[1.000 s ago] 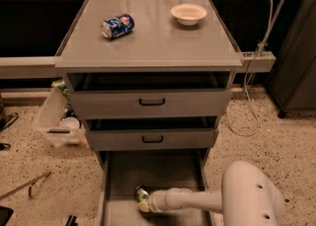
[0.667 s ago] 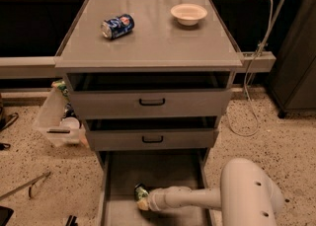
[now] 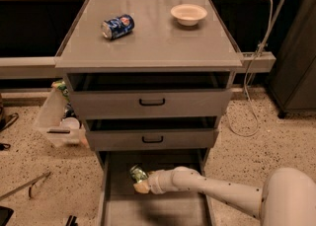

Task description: Pick green can from bottom drawer and place on counter

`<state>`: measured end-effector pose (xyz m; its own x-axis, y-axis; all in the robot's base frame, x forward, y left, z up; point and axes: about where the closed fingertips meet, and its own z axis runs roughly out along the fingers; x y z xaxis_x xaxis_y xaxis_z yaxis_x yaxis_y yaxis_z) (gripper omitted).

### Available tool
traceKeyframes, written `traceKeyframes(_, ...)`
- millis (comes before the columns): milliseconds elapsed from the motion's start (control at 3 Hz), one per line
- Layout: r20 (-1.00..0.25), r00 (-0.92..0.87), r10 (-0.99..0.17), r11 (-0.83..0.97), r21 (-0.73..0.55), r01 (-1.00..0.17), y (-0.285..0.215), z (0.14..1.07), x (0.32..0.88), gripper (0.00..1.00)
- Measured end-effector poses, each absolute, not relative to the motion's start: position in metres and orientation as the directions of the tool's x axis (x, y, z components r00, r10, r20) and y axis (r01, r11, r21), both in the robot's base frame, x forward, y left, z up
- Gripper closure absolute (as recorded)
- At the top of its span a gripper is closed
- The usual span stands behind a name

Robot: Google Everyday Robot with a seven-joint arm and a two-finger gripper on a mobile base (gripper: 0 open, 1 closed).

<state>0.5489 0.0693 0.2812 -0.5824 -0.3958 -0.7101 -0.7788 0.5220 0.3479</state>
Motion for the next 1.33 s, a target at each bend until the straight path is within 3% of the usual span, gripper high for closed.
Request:
traceKeyframes(667,-0.717,-0.573,-0.397,0.518,0.34,-0.785,0.065,0.296,0.552,1.0)
traceKeyframes(1333,-0.71,-0.582,-0.396,0.464,0.392,-0.794,0.024,0.435,0.543,1.0)
